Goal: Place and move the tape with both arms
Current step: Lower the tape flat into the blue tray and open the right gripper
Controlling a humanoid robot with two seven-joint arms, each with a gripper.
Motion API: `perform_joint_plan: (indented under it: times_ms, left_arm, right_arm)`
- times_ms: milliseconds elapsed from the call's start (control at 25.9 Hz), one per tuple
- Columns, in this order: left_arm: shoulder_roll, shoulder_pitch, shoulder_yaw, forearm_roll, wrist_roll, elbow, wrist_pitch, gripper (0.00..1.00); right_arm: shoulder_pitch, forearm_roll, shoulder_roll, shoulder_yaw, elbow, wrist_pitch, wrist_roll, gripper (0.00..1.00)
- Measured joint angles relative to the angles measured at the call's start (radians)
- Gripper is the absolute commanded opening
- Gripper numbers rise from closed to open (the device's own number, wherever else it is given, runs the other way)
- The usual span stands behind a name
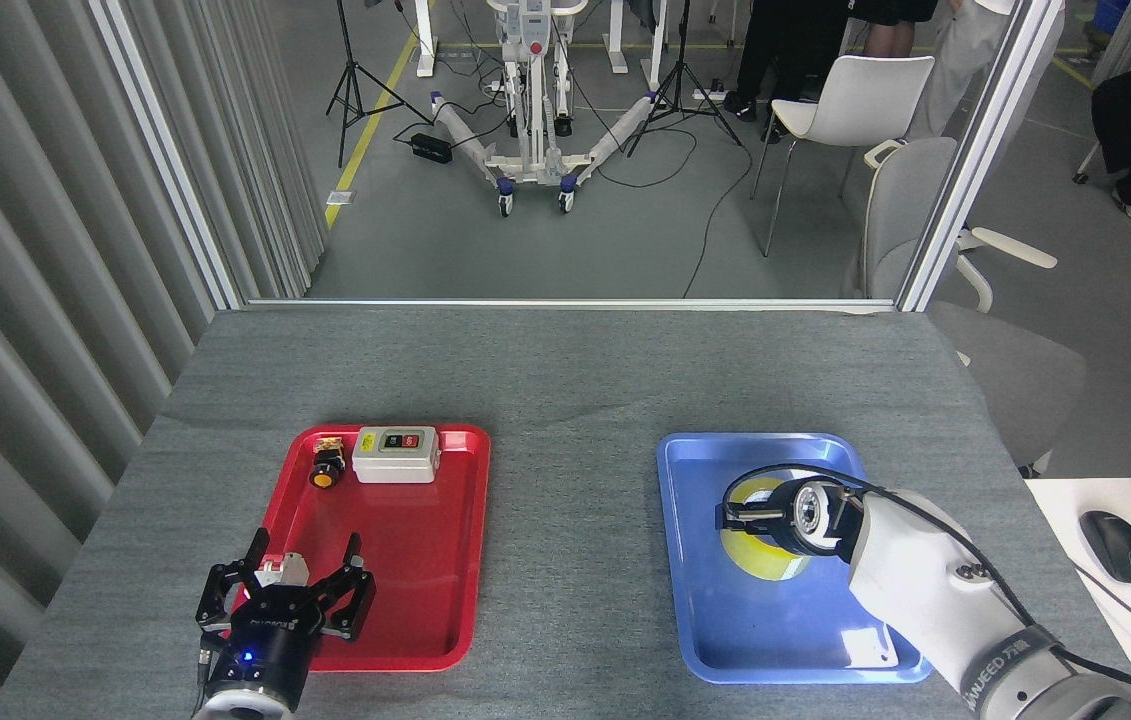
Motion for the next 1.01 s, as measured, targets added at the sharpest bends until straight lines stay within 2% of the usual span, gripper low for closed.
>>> perform_joint_plan:
  times_ms: [155,309,387,580,735,851,928,1006]
  left_arm:
    - [-0.001,0.000,-0.001,0.000,0.000,0.001,0.000,1.00]
    - [-0.001,0.000,-0.001,0.000,-0.001,0.002,0.001,1.00]
    - [-0.001,0.000,-0.001,0.000,-0.001,0.004,0.001,1.00]
    - [-0.002,0.000,0.000,0.002,0.002,0.010,0.001,1.00]
    - [0.000,-0.001,0.000,0.003,0.004,0.014,0.001,1.00]
    - [0.004,-0.003,0.000,0.003,0.007,0.018,0.001,1.00]
    - [0.005,-0.005,0.000,0.003,0.008,0.021,0.000,1.00]
    - [0.006,-0.006,-0.001,0.002,0.009,0.025,-0.001,1.00]
  right_arm:
    - [0.000,0.001,0.000,-0.005,-0.001,0.002,0.004,0.82]
    - [0.000,0.003,0.000,-0.012,-0.007,-0.002,-0.007,0.95]
    - [0.000,0.006,0.000,-0.014,-0.018,-0.013,-0.034,0.96]
    - [0.012,0.042,-0.006,-0.045,-0.043,-0.071,-0.212,0.98]
    - [0.032,0.129,-0.013,-0.070,-0.056,-0.107,-0.398,0.98]
    - [0.072,0.206,-0.017,-0.137,-0.068,-0.152,-0.524,0.98]
    - [0.113,0.310,-0.009,-0.247,-0.076,-0.202,-0.585,0.98]
    - [0.165,0.445,0.014,-0.400,-0.093,-0.261,-0.616,0.98]
